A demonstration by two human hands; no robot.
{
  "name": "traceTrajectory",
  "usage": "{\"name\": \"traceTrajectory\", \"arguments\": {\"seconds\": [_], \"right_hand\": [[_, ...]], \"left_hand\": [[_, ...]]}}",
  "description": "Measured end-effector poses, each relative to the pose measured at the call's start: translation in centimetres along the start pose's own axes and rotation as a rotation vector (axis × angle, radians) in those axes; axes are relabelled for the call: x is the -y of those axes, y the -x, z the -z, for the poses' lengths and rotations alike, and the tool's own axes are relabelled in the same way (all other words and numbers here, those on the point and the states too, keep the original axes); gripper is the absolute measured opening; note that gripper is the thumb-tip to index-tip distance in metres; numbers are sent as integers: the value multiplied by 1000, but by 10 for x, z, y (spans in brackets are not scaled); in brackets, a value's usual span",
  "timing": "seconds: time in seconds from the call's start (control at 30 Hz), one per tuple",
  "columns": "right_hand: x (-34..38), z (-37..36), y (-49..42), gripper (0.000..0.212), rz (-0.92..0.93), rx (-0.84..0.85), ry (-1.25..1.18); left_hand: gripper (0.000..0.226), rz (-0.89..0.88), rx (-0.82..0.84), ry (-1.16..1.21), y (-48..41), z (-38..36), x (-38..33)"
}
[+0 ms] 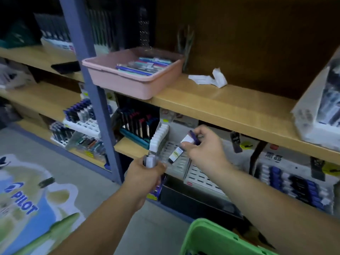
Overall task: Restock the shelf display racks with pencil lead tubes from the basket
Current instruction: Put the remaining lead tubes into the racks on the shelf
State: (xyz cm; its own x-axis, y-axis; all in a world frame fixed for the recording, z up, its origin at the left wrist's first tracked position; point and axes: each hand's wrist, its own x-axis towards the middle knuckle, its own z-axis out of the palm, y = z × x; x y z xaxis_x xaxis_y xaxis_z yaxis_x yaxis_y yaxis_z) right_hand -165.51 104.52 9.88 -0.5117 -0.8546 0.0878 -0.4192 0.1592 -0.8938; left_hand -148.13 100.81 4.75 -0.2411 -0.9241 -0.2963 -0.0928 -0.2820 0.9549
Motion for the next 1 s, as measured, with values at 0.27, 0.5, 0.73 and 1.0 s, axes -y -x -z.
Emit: {"name": "traceTrajectory", "arguments": {"seconds": [0.27, 0.5, 0.73, 1.0], "right_hand": [[0, -58, -53, 21, 30, 30, 273], [-13, -72, -59, 21, 48, 20, 358], [0, -66, -92, 15, -117, 48, 312], [-14, -61, -84, 16, -68, 4, 176]], "left_hand": [[26, 161, 52, 60, -31, 21, 20], [28, 188, 15, 101, -43, 25, 34], [10, -49, 42, 38, -52, 12, 34], [19, -274, 52, -325, -64, 8, 47]]}}
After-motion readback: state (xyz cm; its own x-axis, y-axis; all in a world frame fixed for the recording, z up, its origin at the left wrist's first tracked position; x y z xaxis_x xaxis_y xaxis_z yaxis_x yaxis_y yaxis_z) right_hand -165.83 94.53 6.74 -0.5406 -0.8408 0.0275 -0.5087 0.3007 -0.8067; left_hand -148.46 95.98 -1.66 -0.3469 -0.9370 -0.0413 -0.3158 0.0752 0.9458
